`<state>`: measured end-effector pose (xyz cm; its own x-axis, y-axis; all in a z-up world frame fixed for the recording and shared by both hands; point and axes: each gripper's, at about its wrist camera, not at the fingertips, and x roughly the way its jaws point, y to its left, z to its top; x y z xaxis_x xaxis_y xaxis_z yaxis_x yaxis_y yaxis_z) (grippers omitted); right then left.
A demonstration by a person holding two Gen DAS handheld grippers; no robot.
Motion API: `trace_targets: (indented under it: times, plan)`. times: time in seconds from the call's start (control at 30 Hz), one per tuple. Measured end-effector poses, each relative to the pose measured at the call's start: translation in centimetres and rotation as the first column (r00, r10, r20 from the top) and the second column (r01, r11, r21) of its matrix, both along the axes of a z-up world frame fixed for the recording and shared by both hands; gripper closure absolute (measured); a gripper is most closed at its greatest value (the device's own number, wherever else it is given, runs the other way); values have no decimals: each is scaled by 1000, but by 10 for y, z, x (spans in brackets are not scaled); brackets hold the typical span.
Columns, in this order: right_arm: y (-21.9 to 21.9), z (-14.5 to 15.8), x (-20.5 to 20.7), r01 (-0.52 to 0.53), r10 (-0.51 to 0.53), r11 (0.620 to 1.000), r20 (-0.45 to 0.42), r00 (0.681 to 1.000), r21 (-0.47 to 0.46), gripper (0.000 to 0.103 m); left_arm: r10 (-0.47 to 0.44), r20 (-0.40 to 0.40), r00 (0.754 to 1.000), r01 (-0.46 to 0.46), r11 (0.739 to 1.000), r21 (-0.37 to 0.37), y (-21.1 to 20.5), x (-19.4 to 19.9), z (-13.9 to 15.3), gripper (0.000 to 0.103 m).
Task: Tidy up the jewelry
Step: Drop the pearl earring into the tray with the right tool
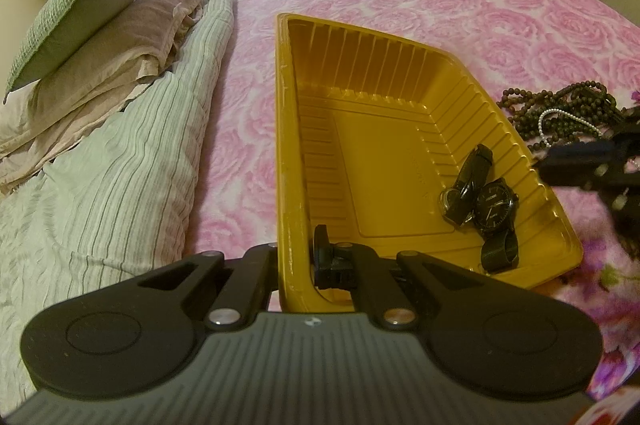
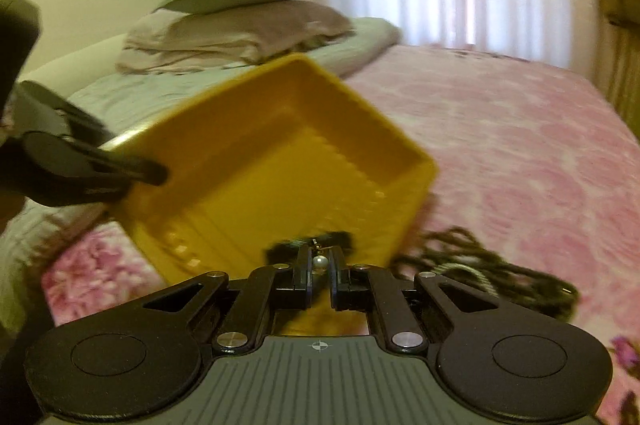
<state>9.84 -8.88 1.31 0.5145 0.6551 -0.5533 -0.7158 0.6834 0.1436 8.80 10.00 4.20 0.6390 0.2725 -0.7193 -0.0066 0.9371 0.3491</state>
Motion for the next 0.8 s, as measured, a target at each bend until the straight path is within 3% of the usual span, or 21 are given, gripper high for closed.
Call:
trace_targets:
  times: [0.5, 0.67, 0.77, 0.8]
  plan:
    - [19, -7, 0, -39, 38, 999, -34, 999, -10, 95, 2, 1, 1000, -2, 1000, -9, 1, 0, -2, 101]
    - [17, -6, 3, -63, 65, 997, -59, 996, 37, 95, 2, 1, 1000, -2, 1000, -9, 1, 0, -2, 101]
    - [9, -6, 4, -38, 41, 998, -63, 997, 47, 85, 3, 1, 1000, -3, 1000, -10, 1, 0, -2, 101]
    - [4, -6, 3, -27, 31, 998, -62, 998, 54, 75, 2, 1, 1000, -2, 1000, -9, 1, 0, -2, 101]
